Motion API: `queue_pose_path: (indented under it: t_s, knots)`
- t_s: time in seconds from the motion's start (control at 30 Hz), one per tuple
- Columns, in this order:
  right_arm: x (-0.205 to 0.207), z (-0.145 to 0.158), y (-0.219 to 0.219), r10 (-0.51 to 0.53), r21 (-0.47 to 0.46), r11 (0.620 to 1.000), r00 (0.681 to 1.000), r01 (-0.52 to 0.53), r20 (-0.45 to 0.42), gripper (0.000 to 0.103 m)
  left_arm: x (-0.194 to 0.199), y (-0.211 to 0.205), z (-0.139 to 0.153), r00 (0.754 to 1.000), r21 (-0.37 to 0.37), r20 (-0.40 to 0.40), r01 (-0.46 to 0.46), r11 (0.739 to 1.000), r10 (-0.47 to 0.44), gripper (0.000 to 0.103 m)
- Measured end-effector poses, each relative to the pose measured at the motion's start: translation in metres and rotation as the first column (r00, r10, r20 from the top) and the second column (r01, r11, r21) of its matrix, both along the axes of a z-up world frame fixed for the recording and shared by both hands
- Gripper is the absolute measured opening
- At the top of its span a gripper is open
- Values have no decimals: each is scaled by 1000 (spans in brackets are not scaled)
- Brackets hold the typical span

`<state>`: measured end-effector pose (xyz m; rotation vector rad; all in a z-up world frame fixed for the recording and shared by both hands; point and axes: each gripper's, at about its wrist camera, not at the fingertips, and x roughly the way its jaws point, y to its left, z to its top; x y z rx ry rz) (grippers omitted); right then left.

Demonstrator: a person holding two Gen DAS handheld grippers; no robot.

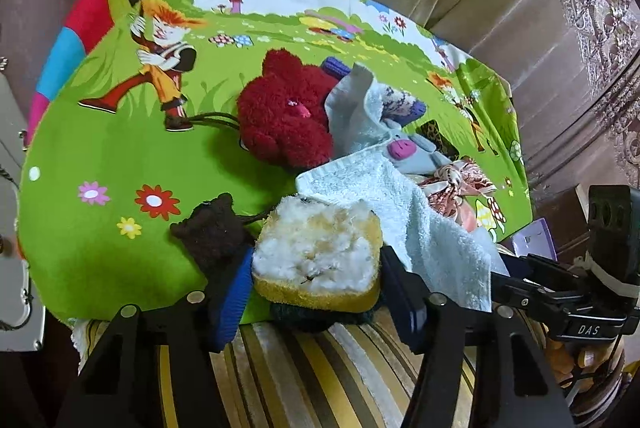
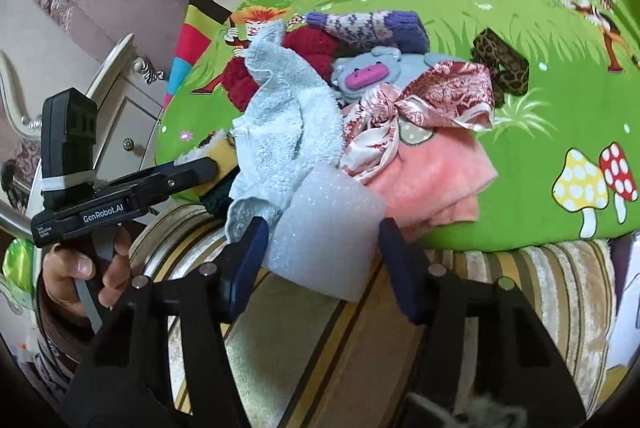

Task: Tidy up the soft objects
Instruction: 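Grasp the white foam block with the right tool while the left tool grasps another yellow sponge, then carry the foam block and sponge to the box and open both tools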

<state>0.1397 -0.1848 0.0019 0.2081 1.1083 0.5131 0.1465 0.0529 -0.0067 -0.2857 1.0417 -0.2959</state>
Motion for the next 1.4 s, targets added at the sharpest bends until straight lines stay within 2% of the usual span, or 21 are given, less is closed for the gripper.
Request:
queue_pose_path:
  t_s: [0.23, 0.57, 0.83, 1.03, 1.4]
  knots:
    - [-13, 11, -10, -18, -23, 1000, 998, 20, 60, 60, -28, 0, 21, 992, 21, 93, -85, 996, 83, 62]
    - [-34, 28, -36, -60, -30, 998, 990, 64, 129, 60, -59, -19, 47, 971, 30, 205, -129, 991, 120, 61]
    - [-48, 36, -65, -110, -33, 993, 981, 117, 162, 60, -68, -52, 55, 973, 23, 222, -65, 998, 58, 61]
    - [-59, 42, -94, -160, -41, 984, 969, 171, 190, 60, -69, -91, 59, 973, 27, 231, 17, 999, -23, 61]
    - [-71, 46, -160, -271, -86, 951, 933, 298, 238, 60, -68, -167, 65, 957, 41, 234, 163, 986, -168, 61]
